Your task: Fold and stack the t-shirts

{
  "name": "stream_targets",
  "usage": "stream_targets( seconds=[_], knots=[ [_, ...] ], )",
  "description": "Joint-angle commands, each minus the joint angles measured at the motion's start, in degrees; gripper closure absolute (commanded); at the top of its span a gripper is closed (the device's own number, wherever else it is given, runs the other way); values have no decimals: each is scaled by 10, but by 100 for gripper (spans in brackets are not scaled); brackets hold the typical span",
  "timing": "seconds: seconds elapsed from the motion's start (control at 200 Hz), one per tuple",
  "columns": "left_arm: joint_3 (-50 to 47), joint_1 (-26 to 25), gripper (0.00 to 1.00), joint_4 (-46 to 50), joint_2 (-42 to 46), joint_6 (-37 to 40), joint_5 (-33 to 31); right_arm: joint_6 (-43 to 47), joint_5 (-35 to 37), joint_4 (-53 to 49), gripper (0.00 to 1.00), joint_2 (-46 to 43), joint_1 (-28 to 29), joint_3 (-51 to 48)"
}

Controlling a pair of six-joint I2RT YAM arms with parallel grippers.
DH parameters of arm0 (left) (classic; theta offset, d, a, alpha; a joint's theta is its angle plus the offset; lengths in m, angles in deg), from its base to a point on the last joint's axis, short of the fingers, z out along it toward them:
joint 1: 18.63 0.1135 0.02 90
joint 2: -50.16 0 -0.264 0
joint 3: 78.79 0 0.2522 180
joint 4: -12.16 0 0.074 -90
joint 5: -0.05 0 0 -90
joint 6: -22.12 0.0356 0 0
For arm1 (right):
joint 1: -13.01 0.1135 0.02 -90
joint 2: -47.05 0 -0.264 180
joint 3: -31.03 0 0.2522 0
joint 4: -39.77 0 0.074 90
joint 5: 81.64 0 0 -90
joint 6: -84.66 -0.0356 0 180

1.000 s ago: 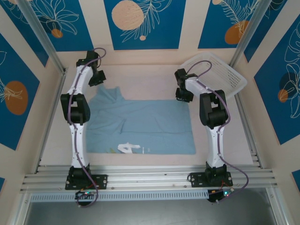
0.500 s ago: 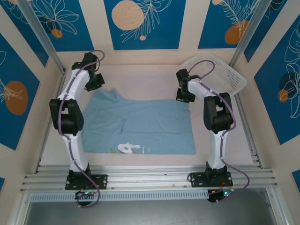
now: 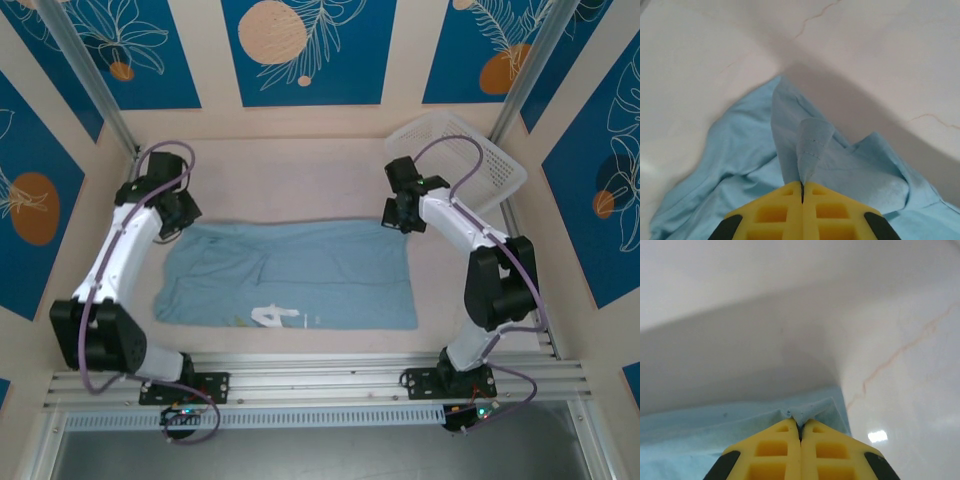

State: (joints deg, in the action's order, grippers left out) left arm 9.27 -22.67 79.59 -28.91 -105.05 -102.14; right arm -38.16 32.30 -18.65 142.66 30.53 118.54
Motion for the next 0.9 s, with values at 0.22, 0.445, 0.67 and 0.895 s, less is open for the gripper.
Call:
stream_targets(
  seconds=[0.22, 0.445, 0.67, 0.895],
  knots=[
    [-186, 1, 100, 72, 175, -71, -35, -38, -31, -18, 100, -85, 19, -138],
    [-241, 2, 100, 89, 205, -109, -34, -50, -40, -19, 100, -99, 28, -177],
    [-269, 2, 100, 108, 237, -137, -36, -60, -31, -28, 100, -103, 35, -185],
    [-280, 2, 100, 126, 254, -161, -57, -77, -31, -45, 100, -118, 44, -190]
  ],
)
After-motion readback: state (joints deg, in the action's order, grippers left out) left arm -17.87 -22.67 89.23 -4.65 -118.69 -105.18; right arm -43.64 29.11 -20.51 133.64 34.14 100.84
